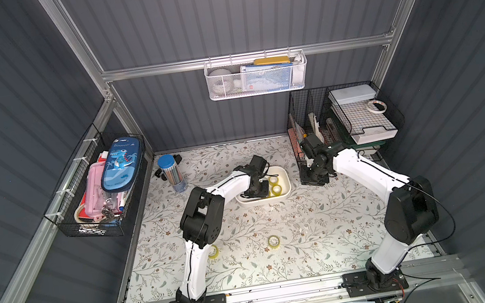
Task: Put the transparent tape into the storage box
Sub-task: Place the tape in the storage box, then pick up the tape at the center of the board.
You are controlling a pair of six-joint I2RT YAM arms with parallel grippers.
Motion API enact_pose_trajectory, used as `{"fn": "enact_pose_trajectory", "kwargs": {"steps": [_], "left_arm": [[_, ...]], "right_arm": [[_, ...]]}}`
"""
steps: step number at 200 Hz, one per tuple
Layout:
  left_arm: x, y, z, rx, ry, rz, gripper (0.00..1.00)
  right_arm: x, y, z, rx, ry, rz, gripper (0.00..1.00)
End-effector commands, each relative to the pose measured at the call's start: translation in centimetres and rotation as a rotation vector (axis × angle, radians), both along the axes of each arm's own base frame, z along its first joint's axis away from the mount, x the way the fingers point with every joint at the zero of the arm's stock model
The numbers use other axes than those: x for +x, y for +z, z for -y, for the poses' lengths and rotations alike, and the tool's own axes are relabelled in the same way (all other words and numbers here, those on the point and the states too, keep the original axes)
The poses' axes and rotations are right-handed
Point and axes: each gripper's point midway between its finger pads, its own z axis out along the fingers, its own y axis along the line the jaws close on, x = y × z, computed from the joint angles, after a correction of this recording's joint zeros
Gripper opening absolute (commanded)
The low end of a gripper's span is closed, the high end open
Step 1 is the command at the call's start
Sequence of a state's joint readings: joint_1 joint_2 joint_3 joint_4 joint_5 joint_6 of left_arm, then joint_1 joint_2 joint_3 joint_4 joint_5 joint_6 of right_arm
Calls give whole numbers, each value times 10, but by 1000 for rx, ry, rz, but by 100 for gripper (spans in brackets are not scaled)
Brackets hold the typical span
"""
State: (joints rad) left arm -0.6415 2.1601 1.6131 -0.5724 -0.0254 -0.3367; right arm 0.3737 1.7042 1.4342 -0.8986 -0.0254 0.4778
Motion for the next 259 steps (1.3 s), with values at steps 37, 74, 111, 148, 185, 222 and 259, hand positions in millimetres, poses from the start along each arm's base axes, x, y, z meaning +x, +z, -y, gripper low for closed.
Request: {"fn": "enact_pose_trajectory", "kwargs": {"steps": [37,74,111,148,185,222,259], "left_arm": [[-9,39,-9,-32,-5,51,40],[-13,72,-20,-41,16,122,66],[-24,110,-41,-38,64,192,75],[-56,135,-90,-18,188,235,80],[-92,153,-134,9,295,253,84],[-118,152,-159,19,366,243,89],[-129,150,-168,-10,417,234,92]], "right_arm": [[-3,8,-8,18,23,0,40],[-8,12,-22,-6,87,5,40],[-25,12,-57,-11,234,-20,40],[-68,-6,-98,-39,434,-89,41],[-115,-36,-132,-25,561,-151,41],[-144,-70,-150,-51,625,-191,41],[-155,-96,-152,-82,632,-203,42]]}}
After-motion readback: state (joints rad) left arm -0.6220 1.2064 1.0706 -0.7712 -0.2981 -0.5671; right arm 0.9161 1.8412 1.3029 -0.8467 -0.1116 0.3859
